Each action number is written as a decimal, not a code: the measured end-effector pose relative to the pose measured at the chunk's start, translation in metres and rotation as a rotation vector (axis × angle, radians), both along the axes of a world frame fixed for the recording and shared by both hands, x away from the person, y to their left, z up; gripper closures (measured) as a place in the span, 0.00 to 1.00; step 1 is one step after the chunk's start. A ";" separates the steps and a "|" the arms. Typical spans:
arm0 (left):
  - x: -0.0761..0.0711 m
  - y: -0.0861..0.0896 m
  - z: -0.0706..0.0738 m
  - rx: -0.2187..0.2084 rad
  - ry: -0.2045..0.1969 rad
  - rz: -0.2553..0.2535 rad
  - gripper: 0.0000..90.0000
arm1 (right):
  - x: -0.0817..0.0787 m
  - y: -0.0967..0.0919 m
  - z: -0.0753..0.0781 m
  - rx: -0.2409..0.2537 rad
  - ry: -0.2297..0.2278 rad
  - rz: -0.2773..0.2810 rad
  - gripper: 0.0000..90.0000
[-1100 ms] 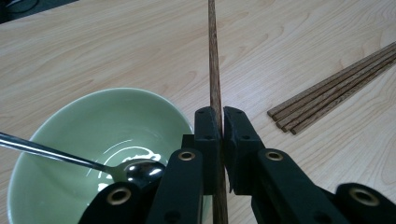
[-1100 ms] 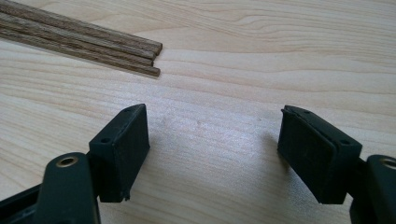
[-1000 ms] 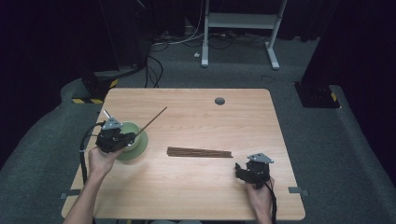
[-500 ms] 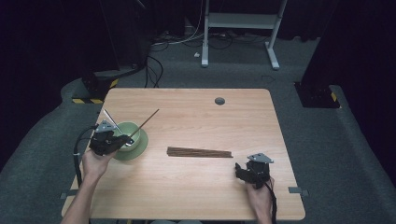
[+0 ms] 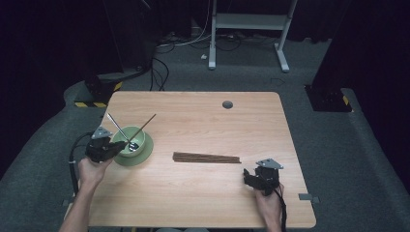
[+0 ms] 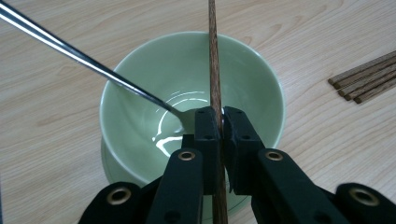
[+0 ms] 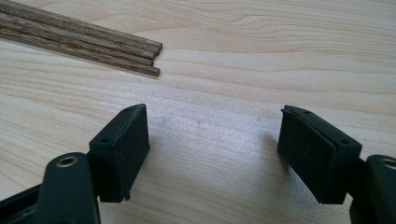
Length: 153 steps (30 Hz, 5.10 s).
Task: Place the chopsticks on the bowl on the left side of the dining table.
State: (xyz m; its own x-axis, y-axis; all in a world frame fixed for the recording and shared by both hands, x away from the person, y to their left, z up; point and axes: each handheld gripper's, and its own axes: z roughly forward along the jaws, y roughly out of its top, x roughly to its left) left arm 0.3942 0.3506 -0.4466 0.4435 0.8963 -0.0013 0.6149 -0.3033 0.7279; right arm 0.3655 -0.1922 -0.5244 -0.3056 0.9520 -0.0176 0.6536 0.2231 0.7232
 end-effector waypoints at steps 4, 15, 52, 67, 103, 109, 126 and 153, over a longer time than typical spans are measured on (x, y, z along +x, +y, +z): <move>0.001 0.005 -0.001 -0.002 0.002 0.009 0.93 | 0.000 0.000 0.000 0.000 0.000 0.000 0.27; 0.006 0.014 -0.003 0.006 0.010 0.021 0.93 | 0.000 0.000 0.000 0.000 0.000 -0.001 0.27; 0.013 0.025 -0.001 0.023 0.006 0.104 0.73 | 0.000 0.000 0.000 -0.002 -0.001 0.003 0.27; 0.012 0.009 0.006 -0.004 -0.020 0.124 0.54 | 0.000 0.000 0.000 -0.002 -0.002 0.003 0.27; 0.016 -0.037 0.011 -0.146 -0.045 0.062 0.39 | 0.000 0.000 0.000 -0.002 -0.002 0.003 0.27; 0.018 -0.048 0.009 -0.147 -0.042 0.039 0.37 | 0.000 0.000 0.000 -0.002 -0.002 0.003 0.27; 0.023 -0.087 0.006 -0.183 -0.065 -0.003 0.31 | 0.000 0.000 0.000 -0.002 -0.002 0.003 0.27; 0.039 -0.164 -0.003 -0.159 -0.018 -0.166 0.26 | 0.000 0.000 0.000 -0.001 -0.001 0.003 0.27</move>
